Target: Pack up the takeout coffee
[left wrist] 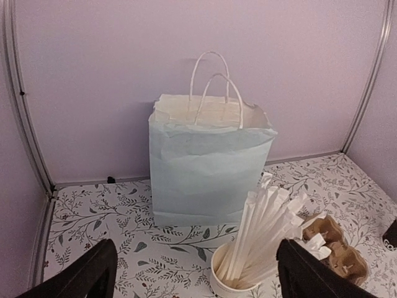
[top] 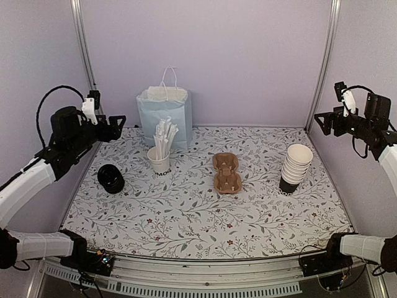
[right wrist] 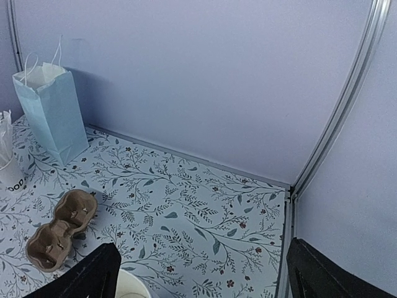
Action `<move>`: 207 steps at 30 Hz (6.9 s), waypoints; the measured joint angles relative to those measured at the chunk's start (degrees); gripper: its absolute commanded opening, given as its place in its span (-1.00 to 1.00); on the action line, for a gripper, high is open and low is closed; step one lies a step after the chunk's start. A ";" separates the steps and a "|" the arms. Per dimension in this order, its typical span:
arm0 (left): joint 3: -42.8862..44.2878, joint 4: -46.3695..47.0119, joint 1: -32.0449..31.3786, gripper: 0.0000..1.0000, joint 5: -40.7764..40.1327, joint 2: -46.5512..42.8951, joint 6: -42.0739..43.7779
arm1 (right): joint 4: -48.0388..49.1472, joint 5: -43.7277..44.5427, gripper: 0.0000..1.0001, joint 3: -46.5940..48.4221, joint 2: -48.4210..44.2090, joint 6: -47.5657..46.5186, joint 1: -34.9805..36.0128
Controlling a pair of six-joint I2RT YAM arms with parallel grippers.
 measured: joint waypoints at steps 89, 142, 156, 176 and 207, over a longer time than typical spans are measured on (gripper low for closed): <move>15.74 -1.33 -50.62 0.61 10.34 29.81 -19.67 | -27.32 17.88 -1.00 17.09 22.58 -24.63 18.25; 11.61 -51.32 -31.34 0.82 -25.97 -0.28 -27.47 | -17.38 12.13 -0.96 7.72 36.30 -29.62 71.69; 8.31 -55.19 -21.57 0.63 -27.56 2.32 -28.63 | -15.89 12.46 -0.02 9.97 40.61 -28.35 72.65; 1.99 -41.11 6.67 0.01 -16.83 9.35 -11.78 | -1.64 -7.37 -0.06 -20.00 8.76 -20.00 36.76; 0.50 -35.26 8.09 -0.86 -17.20 17.09 -7.41 | 5.27 -8.48 -0.05 -19.96 11.23 -18.29 34.47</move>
